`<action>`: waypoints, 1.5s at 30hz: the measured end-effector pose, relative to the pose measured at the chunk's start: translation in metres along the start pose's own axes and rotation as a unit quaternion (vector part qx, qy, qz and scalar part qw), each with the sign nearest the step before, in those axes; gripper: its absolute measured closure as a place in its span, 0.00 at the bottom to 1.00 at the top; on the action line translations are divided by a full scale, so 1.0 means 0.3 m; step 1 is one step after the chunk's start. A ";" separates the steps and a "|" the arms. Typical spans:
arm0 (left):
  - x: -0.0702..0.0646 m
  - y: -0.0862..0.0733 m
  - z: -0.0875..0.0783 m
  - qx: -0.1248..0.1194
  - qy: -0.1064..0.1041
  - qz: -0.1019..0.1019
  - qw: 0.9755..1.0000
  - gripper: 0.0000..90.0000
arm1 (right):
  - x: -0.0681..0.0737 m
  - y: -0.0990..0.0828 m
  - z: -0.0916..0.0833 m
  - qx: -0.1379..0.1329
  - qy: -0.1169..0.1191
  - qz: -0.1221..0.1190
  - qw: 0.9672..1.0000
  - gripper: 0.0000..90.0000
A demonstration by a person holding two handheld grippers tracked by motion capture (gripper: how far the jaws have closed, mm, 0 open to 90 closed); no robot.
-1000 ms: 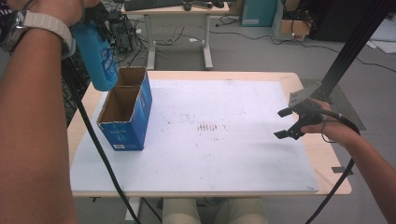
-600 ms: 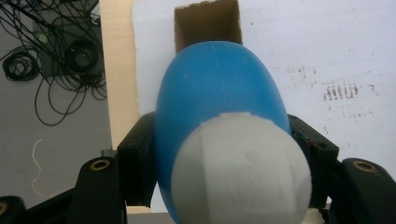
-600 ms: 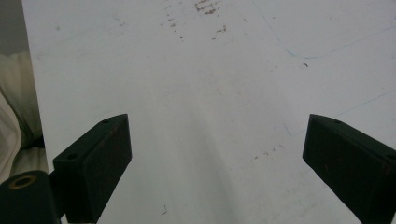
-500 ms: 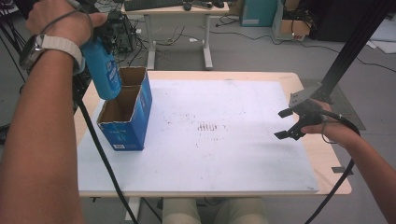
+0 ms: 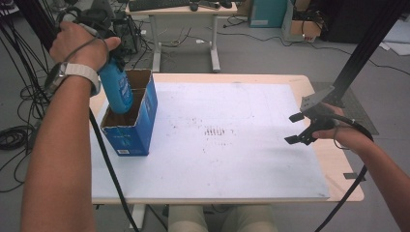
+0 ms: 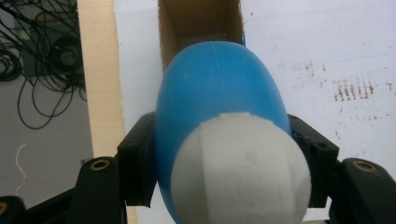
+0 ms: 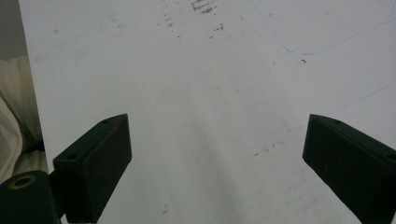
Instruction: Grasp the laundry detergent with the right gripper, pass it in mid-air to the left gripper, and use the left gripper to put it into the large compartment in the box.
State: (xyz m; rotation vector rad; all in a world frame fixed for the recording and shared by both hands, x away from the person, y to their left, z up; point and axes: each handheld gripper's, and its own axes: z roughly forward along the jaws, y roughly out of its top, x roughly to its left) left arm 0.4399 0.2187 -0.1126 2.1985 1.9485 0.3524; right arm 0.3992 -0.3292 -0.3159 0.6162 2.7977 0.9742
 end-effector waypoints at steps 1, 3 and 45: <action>-0.001 -0.002 0.014 0.001 -0.001 0.000 1.000 0.41 | 0.000 0.000 0.000 -0.001 0.000 0.000 1.000 0.09; -0.003 -0.007 0.040 0.002 0.000 0.003 1.000 0.41 | 0.000 -0.002 0.001 0.001 0.000 0.000 1.000 0.09; 0.020 -0.116 0.447 0.022 0.001 0.001 1.000 0.41 | 0.001 -0.015 0.005 0.007 -0.005 0.018 1.000 0.09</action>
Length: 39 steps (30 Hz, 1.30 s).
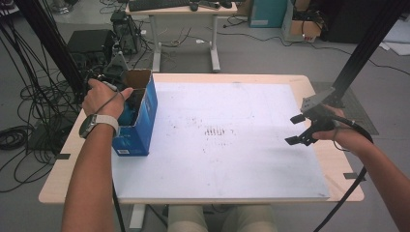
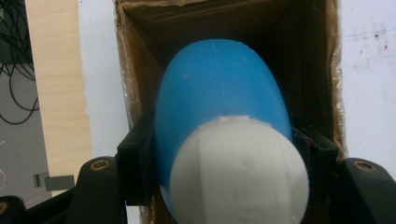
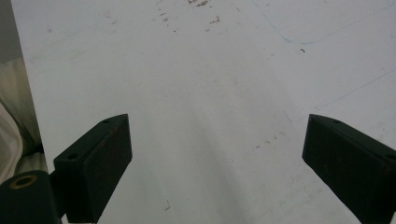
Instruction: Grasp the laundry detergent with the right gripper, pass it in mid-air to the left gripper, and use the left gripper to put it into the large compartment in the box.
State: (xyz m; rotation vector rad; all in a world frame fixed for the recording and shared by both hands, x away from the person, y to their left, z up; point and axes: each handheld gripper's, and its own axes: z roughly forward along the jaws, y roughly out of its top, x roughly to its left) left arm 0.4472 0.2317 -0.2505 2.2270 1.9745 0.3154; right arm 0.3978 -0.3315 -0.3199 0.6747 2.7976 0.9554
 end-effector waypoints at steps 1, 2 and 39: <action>-0.001 -0.001 0.004 0.000 -0.001 -0.001 1.000 0.41 | 0.000 0.001 0.001 0.001 0.000 0.000 1.000 0.09; -0.001 -0.002 0.010 0.002 -0.001 0.000 1.000 0.41 | 0.000 0.001 0.001 0.001 0.000 0.001 1.000 0.09; -0.015 -0.005 0.046 0.011 0.000 -0.003 1.000 0.41 | -0.001 -0.004 0.005 0.000 0.000 0.004 1.000 0.09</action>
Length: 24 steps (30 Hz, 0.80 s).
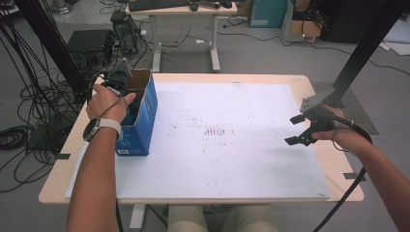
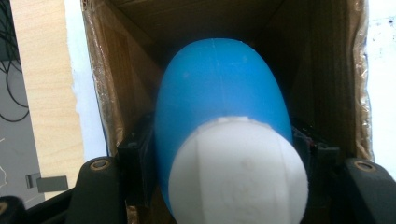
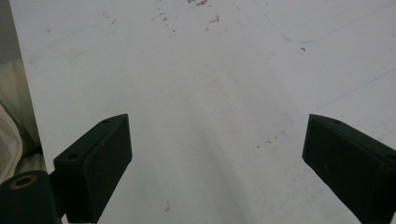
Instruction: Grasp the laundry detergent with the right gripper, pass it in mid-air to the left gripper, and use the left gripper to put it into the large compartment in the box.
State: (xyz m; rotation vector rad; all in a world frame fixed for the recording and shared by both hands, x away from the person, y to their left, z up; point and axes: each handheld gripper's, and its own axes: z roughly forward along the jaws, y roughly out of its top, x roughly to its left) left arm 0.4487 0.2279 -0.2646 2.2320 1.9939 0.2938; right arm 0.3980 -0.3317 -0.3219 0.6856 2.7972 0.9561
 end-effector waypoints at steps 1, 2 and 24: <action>0.000 0.000 0.000 -0.001 0.001 0.000 1.000 0.41 | -0.001 -0.001 0.000 0.000 -0.001 0.000 1.000 0.09; 0.000 0.000 0.001 -0.001 0.001 -0.001 1.000 0.41 | -0.001 -0.001 0.000 -0.001 -0.001 0.000 1.000 0.09; 0.001 -0.001 0.001 -0.001 0.002 -0.001 1.000 0.41 | -0.003 -0.002 0.002 -0.001 -0.001 0.001 1.000 0.09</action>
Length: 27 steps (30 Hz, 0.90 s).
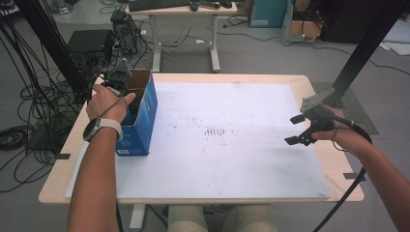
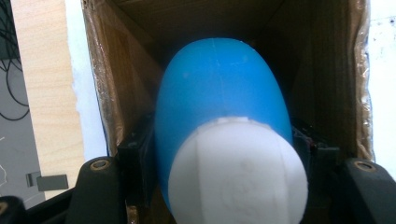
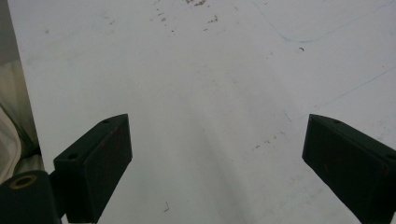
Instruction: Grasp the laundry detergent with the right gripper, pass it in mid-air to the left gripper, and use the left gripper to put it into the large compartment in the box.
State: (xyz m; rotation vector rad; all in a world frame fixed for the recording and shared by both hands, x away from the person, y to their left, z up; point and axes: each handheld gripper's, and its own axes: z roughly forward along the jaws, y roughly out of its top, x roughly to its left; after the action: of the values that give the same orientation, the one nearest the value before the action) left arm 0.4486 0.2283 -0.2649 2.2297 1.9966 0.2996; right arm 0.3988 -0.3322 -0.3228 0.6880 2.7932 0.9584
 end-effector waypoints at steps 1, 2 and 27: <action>0.000 0.000 0.000 0.000 0.000 0.000 1.000 0.41 | 0.000 0.000 0.000 0.000 0.000 0.000 1.000 0.09; 0.001 -0.001 0.000 0.001 -0.001 0.001 1.000 0.41 | 0.000 0.000 0.000 -0.001 0.000 0.000 1.000 0.09; 0.002 -0.001 0.000 0.002 0.000 -0.002 1.000 0.41 | -0.004 0.002 0.005 0.001 0.001 0.001 1.000 0.09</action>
State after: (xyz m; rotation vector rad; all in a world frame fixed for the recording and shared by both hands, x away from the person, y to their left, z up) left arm 0.4483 0.2289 -0.2648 2.2280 2.0024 0.2953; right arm 0.4003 -0.3315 -0.3235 0.6911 2.7963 0.9585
